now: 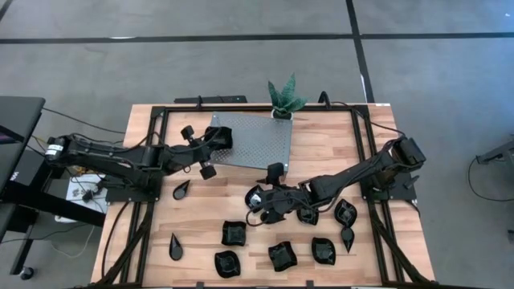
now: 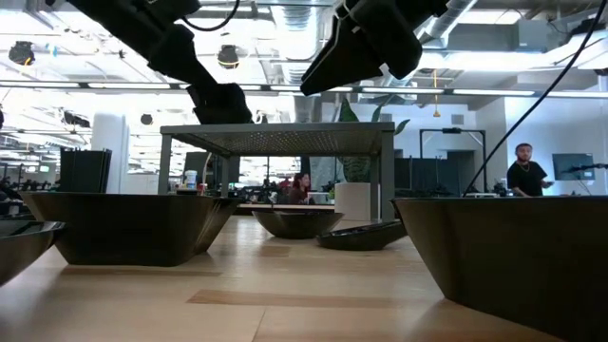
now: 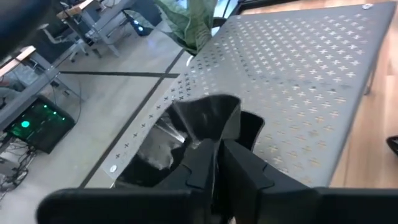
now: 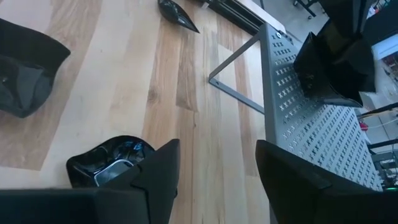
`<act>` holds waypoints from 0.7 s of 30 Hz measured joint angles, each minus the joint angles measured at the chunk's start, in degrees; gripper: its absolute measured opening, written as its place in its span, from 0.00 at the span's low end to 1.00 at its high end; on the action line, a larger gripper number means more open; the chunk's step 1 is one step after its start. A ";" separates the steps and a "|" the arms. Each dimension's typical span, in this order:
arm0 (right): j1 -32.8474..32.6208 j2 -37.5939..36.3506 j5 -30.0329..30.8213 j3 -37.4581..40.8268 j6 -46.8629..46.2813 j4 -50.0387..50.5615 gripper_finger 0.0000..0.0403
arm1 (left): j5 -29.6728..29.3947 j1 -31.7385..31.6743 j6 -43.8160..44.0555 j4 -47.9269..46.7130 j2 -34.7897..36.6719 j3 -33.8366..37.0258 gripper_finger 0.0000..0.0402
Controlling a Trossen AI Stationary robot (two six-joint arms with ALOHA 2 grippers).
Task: Pick & Place Mini shaped plates
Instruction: Stack the black distorted square plate on top of the black distorted square plates on the shelf
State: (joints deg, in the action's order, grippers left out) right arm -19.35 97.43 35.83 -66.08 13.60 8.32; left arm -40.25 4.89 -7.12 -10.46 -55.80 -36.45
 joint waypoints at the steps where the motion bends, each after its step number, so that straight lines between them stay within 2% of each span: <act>1: 0.00 0.00 0.00 0.00 -0.01 0.00 0.51 | 0.02 -0.30 0.07 0.20 -0.35 0.00 0.12; 11: -0.02 0.00 0.00 0.00 -0.15 0.08 0.50 | 0.03 -0.58 -0.52 5.55 -7.17 0.02 0.29; 15: -0.02 -0.02 -0.02 0.00 -0.15 0.47 0.50 | -0.07 1.71 -1.93 5.81 -5.95 0.02 0.32; 21: -0.07 -0.02 -0.02 0.00 -0.33 0.72 0.49 | -1.98 6.83 -2.24 6.68 -0.28 0.02 0.31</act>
State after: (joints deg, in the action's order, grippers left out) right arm -19.42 97.41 35.81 -66.08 13.26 9.04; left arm -42.23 11.72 -9.36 -3.78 -56.08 -36.42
